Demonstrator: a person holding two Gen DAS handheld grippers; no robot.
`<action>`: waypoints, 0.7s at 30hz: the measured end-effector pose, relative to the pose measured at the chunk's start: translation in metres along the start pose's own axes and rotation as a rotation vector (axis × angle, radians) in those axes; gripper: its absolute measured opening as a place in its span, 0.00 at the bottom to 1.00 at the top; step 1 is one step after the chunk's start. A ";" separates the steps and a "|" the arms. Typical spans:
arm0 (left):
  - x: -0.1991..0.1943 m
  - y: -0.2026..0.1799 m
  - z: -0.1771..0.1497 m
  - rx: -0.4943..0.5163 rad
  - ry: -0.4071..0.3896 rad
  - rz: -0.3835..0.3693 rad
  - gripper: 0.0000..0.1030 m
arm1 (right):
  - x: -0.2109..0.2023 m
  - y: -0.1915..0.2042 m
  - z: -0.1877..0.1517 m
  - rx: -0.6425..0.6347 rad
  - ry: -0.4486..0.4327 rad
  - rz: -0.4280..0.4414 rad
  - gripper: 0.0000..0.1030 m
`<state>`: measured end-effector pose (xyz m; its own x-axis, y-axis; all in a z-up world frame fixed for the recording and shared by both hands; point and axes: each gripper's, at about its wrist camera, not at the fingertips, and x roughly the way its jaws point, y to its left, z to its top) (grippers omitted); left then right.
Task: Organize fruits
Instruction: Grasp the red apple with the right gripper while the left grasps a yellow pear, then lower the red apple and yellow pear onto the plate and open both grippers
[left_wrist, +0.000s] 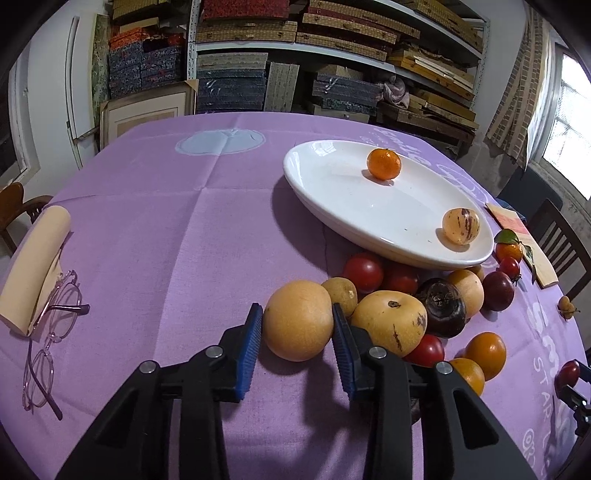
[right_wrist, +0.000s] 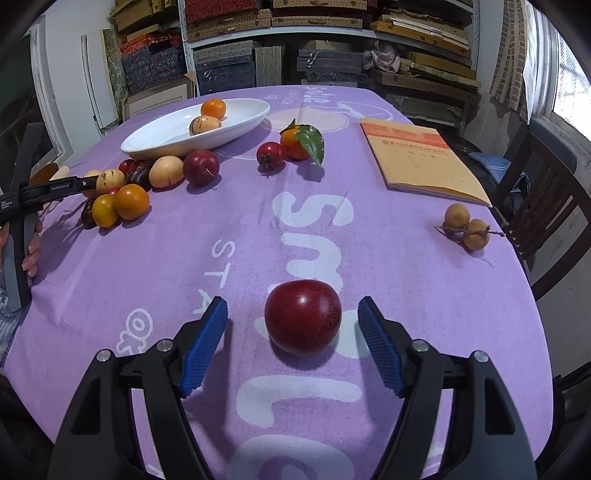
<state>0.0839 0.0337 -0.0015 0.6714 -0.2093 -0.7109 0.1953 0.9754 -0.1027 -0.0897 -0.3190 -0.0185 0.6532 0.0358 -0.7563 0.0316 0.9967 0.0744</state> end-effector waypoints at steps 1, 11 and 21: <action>-0.004 0.001 -0.001 -0.009 -0.006 0.000 0.36 | 0.002 -0.001 0.000 0.003 0.007 0.005 0.63; -0.030 -0.009 -0.014 -0.020 -0.033 -0.008 0.36 | 0.008 0.004 -0.001 -0.003 0.020 0.003 0.39; -0.035 -0.030 -0.009 0.020 -0.045 -0.011 0.36 | -0.003 0.034 0.036 -0.087 -0.045 0.032 0.39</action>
<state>0.0478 0.0125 0.0204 0.7007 -0.2237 -0.6775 0.2168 0.9714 -0.0965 -0.0634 -0.2874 0.0096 0.6860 0.0667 -0.7246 -0.0548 0.9977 0.0401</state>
